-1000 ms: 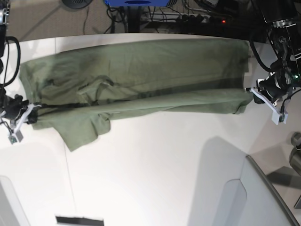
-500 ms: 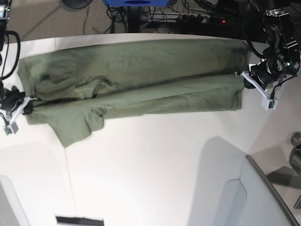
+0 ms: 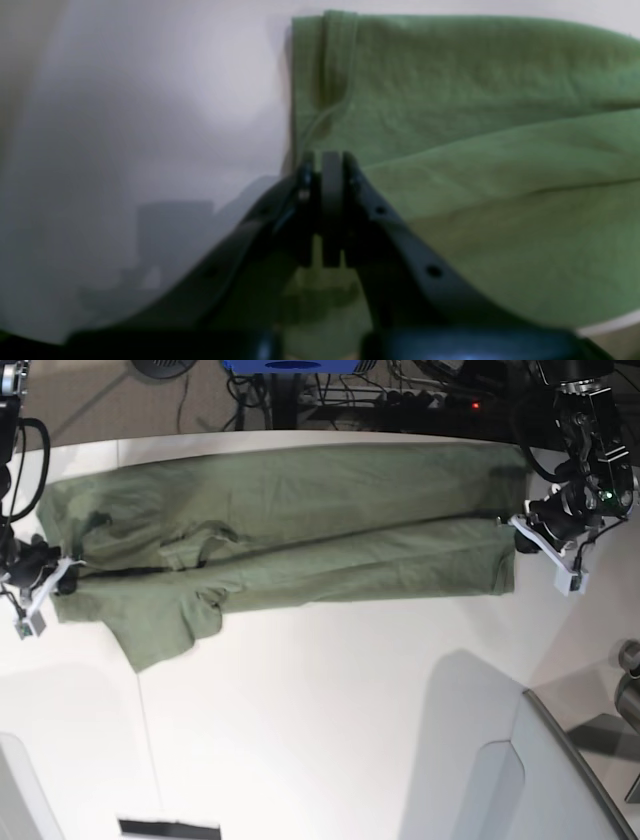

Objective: Layout the t-shirt on the table in an organized manner, then fold the t-shirt properly
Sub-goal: 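Carry the hem with both grippers over the body toward the collar, then release the hem and regrasp the folded edge with both grippers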

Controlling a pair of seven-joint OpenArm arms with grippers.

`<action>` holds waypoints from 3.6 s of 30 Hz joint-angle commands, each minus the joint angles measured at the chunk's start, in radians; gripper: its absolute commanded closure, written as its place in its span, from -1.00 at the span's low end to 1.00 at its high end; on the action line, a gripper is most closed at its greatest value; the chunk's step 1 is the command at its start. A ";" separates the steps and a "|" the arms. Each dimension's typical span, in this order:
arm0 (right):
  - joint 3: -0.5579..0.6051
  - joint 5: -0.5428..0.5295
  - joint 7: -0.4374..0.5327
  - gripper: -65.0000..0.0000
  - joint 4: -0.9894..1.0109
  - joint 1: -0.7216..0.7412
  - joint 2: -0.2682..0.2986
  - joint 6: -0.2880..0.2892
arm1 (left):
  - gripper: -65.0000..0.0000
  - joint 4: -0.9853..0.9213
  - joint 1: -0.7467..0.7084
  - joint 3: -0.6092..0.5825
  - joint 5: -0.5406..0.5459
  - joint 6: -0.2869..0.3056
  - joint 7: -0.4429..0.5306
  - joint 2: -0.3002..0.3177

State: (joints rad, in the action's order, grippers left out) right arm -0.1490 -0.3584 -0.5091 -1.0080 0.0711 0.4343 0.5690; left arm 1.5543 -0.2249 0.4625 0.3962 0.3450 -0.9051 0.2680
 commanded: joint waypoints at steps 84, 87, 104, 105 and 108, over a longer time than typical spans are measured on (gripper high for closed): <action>0.363 -0.006 0.237 1.00 0.601 0.497 -0.137 0.000 | -0.71 0.065 -0.133 0.261 0.063 0.075 0.085 -0.037; 0.360 -0.006 0.231 1.00 0.538 0.476 -0.134 0.001 | -0.71 0.065 -0.132 0.259 0.063 0.075 0.085 -0.037; 0.148 -0.011 -0.141 1.00 -0.449 -0.077 -0.101 0.003 | -0.71 -0.033 -0.063 0.255 0.063 0.075 0.085 -0.025; 0.134 -0.011 -0.164 1.00 -0.481 -0.103 -0.101 0.003 | -0.71 -0.035 -0.060 0.255 0.063 0.075 0.085 -0.025; 0.090 -0.011 -0.190 1.00 -0.538 -0.170 -0.124 0.003 | -0.71 -0.036 -0.047 0.239 0.062 0.075 0.085 -0.025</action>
State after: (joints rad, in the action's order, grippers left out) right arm -0.0521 -0.3584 -0.7094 -1.5272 -0.1093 0.2974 0.5678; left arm 1.5066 -0.2775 0.7006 0.4496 0.4187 -0.8333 0.2276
